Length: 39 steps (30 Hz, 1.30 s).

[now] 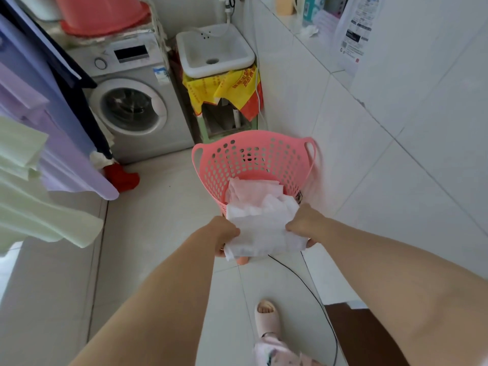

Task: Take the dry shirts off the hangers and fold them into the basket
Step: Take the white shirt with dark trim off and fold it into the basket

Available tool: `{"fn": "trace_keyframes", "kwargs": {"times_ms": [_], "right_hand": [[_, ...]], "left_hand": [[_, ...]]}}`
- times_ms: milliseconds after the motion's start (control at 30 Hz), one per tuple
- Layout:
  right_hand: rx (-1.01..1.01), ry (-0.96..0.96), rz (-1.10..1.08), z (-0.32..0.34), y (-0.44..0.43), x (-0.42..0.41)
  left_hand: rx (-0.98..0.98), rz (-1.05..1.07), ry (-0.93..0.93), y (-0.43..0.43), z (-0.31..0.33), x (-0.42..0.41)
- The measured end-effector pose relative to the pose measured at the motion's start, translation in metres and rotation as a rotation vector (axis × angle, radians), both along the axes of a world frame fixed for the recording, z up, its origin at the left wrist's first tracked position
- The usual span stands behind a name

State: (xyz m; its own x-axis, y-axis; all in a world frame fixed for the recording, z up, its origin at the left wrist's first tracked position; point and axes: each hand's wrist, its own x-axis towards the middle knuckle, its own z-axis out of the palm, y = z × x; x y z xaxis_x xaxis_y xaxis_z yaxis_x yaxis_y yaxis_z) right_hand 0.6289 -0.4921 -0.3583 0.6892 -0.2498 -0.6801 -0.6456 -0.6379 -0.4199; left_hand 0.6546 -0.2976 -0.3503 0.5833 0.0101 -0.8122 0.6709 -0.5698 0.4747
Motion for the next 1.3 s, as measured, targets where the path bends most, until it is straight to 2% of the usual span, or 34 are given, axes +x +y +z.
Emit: {"fn": "trace_keyframes", "kwargs": {"times_ms": [67, 167, 233, 333, 367, 467, 567, 633, 667, 733, 800, 867, 900, 933, 1000, 1067, 1133, 1200, 1233, 1300], "right_hand": [[-0.155, -0.118, 0.259, 0.001, 0.007, 0.0], [-0.188, -0.288, 0.703, 0.005, 0.028, -0.004], [-0.3, -0.38, 0.915, 0.001, 0.043, -0.01], [-0.331, -0.459, 0.823, -0.01, 0.052, -0.016], [-0.335, -0.498, 0.773, -0.012, 0.051, -0.016], [-0.302, -0.461, 0.677, -0.002, 0.044, -0.005], [-0.214, -0.434, 0.645, 0.017, 0.037, 0.014], [-0.097, -0.437, 0.592, 0.037, 0.036, 0.029], [-0.062, -0.441, 0.563, 0.043, 0.037, 0.036], [-0.13, -0.519, 0.504, 0.057, 0.039, 0.052], [-0.339, -0.756, 0.355, 0.068, 0.041, 0.065], [-0.373, -0.977, 0.204, 0.082, 0.045, 0.075], [-0.247, -0.985, 0.182, 0.091, 0.049, 0.08], [-0.039, -0.896, 0.203, 0.098, 0.053, 0.084], [0.337, -0.612, 0.324, 0.12, 0.059, 0.093], [0.488, -0.538, 0.432, 0.139, 0.062, 0.103], [0.481, -0.6, 0.463, 0.154, 0.063, 0.118], [0.313, -0.661, 0.474, 0.164, 0.064, 0.134], [0.248, -0.676, 0.479, 0.169, 0.065, 0.143], [0.283, -0.647, 0.41, 0.178, 0.066, 0.154]], "left_hand": [[0.056, -0.03, 0.0, 0.001, -0.002, 0.0], [0.054, -0.04, 0.045, 0.005, 0.002, 0.0], [0.021, -0.031, 0.114, 0.007, 0.006, 0.0], [-0.001, -0.062, 0.094, 0.006, 0.016, 0.001], [-0.007, -0.049, 0.035, 0.005, 0.02, 0.002], [-0.001, -0.033, -0.237, 0.015, 0.018, 0.013], [-0.123, -0.299, -0.276, 0.02, 0.028, 0.019], [-0.051, -0.451, -0.354, 0.019, 0.034, 0.022], [0.012, -0.436, -0.453, 0.017, 0.037, 0.025], [0.06, -0.28, -0.629, 0.013, 0.05, 0.036], [0.039, -0.13, -0.701, 0.011, 0.067, 0.051], [0.024, -0.027, -0.725, 0.006, 0.089, 0.062], [0.034, 0.015, -0.735, 0.004, 0.099, 0.069], [0.044, 0.066, -0.751, 0.0, 0.109, 0.073], [0.006, 0.171, -0.738, -0.006, 0.133, 0.084], [-0.158, 0.204, -0.614, -0.008, 0.157, 0.094], [-0.303, 0.128, -0.478, -0.004, 0.183, 0.099], [-0.33, -0.005, -0.45, 0.002, 0.197, 0.103], [-0.272, -0.065, -0.514, 0.007, 0.203, 0.107], [-0.058, -0.102, -0.782, 0.015, 0.208, 0.116]]}}
